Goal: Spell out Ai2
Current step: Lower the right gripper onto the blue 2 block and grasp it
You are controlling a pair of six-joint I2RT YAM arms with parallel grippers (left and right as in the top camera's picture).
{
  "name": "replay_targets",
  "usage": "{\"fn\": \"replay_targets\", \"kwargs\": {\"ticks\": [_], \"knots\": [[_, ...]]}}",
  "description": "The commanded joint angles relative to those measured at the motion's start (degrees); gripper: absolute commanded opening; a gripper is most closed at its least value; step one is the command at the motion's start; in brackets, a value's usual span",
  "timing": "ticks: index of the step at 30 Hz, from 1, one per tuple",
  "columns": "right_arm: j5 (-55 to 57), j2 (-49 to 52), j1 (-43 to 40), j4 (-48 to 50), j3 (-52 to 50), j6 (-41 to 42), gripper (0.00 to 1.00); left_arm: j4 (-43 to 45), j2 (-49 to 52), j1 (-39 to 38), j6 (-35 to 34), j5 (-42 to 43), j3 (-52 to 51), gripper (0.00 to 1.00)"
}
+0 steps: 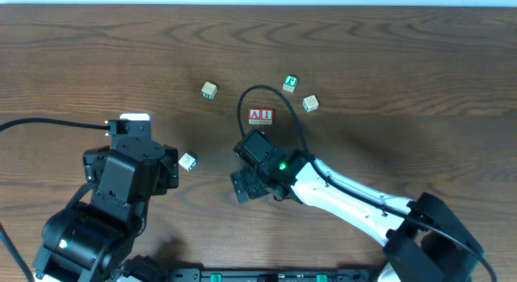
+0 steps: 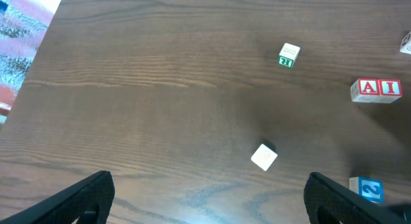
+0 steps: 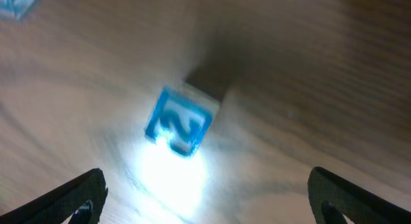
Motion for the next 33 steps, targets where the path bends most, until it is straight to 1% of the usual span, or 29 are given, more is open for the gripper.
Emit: {"fn": "replay_targets", "kwargs": {"ticks": [1, 3, 5, 9, 13, 15, 19, 23, 32, 33], "knots": [[-2.43, -0.39, 0.5, -2.14, 1.22, -19.1, 0.99, -0.04, -0.07, 0.09, -0.26, -1.14, 0.52, 0.96], [-2.91, -0.39, 0.46, -2.99, 1.22, -29.38, 0.99, -0.04, -0.07, 0.09, -0.26, -1.14, 0.5, 0.95], [-2.95, -0.37, 0.44, -2.25, 1.22, -37.4, 0.99, -0.04, -0.07, 0.09, -0.26, -1.11, 0.5, 0.95], [-4.57, -0.37, 0.28, 1.9, 1.38, -46.86, 0.99, -0.04, -0.07, 0.09, -0.26, -1.11, 0.52, 0.95], [-9.01, 0.63, -1.16, 3.06, 1.92, -55.32, 0.99, -0.04, -0.07, 0.09, -0.26, -1.11, 0.52, 0.95], [-9.33, 1.55, -2.1, 3.65, 2.27, -56.3, 0.99, -0.04, -0.07, 0.09, -0.26, -1.14, 0.5, 0.95], [-9.88, 4.46, -4.04, 5.2, 2.62, -56.98, 0.95, -0.04, -0.07, 0.09, -0.26, -1.14, 0.5, 0.95], [-11.47, 6.73, -4.57, 5.86, 2.78, -58.21, 0.93, -0.04, -0.07, 0.09, -0.26, -1.11, 0.5, 0.95], [-13.62, 7.91, -4.76, 6.4, 2.8, -58.21, 0.73, -0.04, -0.07, 0.09, -0.26, -1.14, 0.5, 0.95], [-13.62, 7.98, -4.76, 6.51, 2.8, -58.21, 0.69, -0.04, -0.07, 0.09, -0.26, -1.11, 0.52, 0.96]]}}
